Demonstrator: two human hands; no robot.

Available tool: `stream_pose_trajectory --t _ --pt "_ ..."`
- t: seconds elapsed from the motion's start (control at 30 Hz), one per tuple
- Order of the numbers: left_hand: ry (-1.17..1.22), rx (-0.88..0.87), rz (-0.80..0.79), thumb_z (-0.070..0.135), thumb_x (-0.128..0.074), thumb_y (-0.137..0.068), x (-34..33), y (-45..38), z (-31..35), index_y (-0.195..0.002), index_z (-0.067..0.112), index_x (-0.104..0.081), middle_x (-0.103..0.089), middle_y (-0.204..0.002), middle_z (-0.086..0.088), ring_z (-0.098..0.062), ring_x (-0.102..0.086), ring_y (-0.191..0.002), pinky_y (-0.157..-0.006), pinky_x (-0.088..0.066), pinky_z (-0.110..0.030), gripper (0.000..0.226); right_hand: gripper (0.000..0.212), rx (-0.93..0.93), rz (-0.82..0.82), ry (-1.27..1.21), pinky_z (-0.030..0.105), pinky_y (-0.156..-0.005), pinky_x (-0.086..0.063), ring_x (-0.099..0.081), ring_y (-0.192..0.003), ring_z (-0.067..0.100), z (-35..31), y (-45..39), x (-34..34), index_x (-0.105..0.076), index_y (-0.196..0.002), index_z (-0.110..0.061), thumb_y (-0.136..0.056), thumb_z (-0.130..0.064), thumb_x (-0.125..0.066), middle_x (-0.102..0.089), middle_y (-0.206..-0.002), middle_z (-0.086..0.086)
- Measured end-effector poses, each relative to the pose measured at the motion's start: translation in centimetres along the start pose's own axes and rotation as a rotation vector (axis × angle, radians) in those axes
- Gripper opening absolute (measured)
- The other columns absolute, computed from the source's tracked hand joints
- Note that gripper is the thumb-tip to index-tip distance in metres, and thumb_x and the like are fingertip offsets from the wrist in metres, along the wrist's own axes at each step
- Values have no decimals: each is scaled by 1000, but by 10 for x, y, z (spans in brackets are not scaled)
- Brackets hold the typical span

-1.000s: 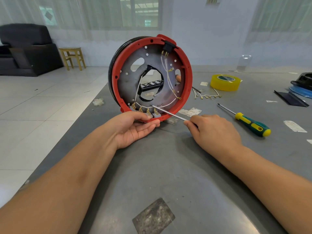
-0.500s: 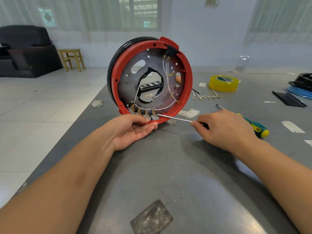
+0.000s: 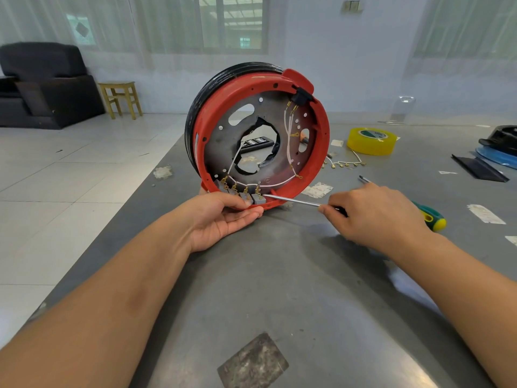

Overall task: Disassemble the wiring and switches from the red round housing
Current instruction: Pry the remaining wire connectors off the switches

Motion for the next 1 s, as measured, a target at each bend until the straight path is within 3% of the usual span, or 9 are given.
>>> stream_pose_trajectory --t 0.1,0.23,0.47,0.6,0.73,1.0 --pt "-9 13 -6 -16 -56 -95 0 0 1 -108 -16 -65 -75 -102 -34 -36 -80 -85 -61 -65 -32 16 48 -10 21 5 26 -47 -35 -53 -60 17 -4 2 -2 -42 -66 -30 -101 -61 -31 -47 -62 -10" --pt "-15 22 -5 -15 -55 -96 1 -1 1 -110 -17 -65 -74 -104 -35 -36 -80 -88 -63 -66 -32 18 44 -27 48 21 25 -45 -29 -59 -68 20 -9 7 -3 -48 -73 -31 -102 -61 -31 -49 -66 -10" --pt "9 16 -1 -14 -55 -96 2 -2 2 -112 -13 -65 -75 -103 -33 -38 -80 -88 -63 -65 -31 19 49 -57 34 -6 29 -53 -50 -63 -73 19 -14 9 -6 -63 -88 -30 -102 -64 -30 -64 -78 -8" --pt "23 5 10 -13 -57 -95 2 -3 1 -127 -13 -63 -75 -105 -33 -37 -80 -90 -63 -65 -31 32 49 -80 15 -46 36 -58 -58 -63 -72 19 -16 9 -9 -63 -88 -30 -102 -64 -30 -64 -78 -8" --pt "35 -3 18 -13 -56 -96 2 -3 1 -125 -12 -64 -76 -104 -33 -36 -80 -89 -62 -65 -30 30 49 -95 35 -49 34 -57 -56 -63 -73 21 -19 11 -11 -62 -88 -31 -102 -64 -29 -61 -76 -9" --pt "47 -4 -4 -11 -55 -96 -1 -1 2 -98 -10 -67 -76 -102 -33 -34 -81 -86 -64 -66 -30 12 47 -136 49 -111 31 -52 -48 -60 -71 22 -24 10 -14 -59 -85 -29 -103 -62 -30 -60 -74 -8"
Point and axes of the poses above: each hand's wrist, its own y-axis away from the middle knuckle, its own x-axis out of the back of the hand, z = x × y, the point moved 2 cm from there along -y, towards the middle knuckle
